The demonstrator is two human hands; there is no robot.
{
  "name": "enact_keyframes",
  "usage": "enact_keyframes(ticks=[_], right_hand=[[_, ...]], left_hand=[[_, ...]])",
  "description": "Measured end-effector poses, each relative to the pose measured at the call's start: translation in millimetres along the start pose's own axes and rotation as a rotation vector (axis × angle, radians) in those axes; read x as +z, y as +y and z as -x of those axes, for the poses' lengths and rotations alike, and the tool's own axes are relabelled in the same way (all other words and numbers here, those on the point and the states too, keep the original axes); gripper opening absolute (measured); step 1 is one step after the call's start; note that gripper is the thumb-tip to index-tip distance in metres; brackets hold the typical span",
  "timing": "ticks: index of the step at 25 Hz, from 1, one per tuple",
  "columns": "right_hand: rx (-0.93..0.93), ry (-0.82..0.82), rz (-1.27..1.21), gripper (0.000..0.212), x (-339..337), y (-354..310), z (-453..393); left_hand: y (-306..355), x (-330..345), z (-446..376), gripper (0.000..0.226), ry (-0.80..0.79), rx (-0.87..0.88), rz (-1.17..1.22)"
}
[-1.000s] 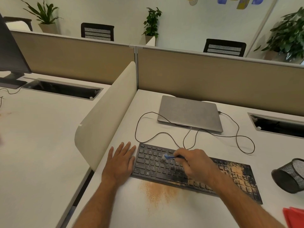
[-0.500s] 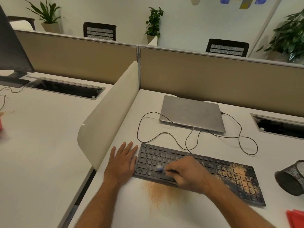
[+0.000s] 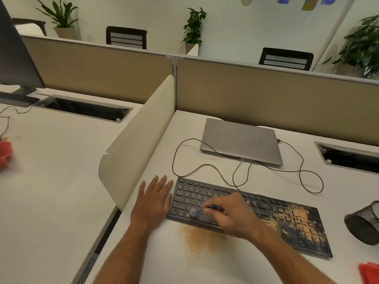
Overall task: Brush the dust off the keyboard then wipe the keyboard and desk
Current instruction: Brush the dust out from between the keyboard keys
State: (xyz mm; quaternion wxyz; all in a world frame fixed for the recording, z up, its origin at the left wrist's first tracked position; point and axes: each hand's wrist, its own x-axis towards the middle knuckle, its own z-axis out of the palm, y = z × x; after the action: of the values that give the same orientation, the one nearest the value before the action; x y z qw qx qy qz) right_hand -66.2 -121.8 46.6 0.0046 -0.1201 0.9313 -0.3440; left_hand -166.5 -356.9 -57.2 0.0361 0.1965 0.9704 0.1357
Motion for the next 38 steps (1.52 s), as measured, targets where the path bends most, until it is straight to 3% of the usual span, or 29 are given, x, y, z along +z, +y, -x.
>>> enact_keyframes(ticks=[2, 6, 11, 16, 20, 24, 27, 38], right_hand=[[0.023, 0.051, 0.028, 0.020, 5, 0, -2], [0.034, -0.059, 0.054, 0.019, 7, -4, -4], [0.100, 0.110, -0.110, 0.015, 4, -3, -8], [-0.022, -0.042, 0.069, 0.017, 8, -6, -4], [0.000, 0.068, 0.039, 0.017, 3, -1, -4], [-0.013, -0.030, 0.059, 0.016, 4, -3, -2], [0.000, 0.045, 0.032, 0.018, 2, -1, -3], [0.003, 0.017, 0.052, 0.016, -7, 7, 9]], left_hand=[[0, 0, 0, 0.072, -0.006, 0.001, -0.009], [-1, 0, 0, 0.072, 0.000, 0.001, 0.000], [0, 0, 0, 0.071, 0.012, 0.006, 0.008], [0, 0, 0, 0.072, 0.014, 0.003, 0.012], [0, 0, 0, 0.072, 0.013, 0.007, 0.010], [0, 0, 0, 0.072, 0.007, 0.006, 0.011], [-1, 0, 0, 0.072, 0.006, 0.006, 0.012], [0, -1, 0, 0.070, 0.002, 0.005, 0.002]])
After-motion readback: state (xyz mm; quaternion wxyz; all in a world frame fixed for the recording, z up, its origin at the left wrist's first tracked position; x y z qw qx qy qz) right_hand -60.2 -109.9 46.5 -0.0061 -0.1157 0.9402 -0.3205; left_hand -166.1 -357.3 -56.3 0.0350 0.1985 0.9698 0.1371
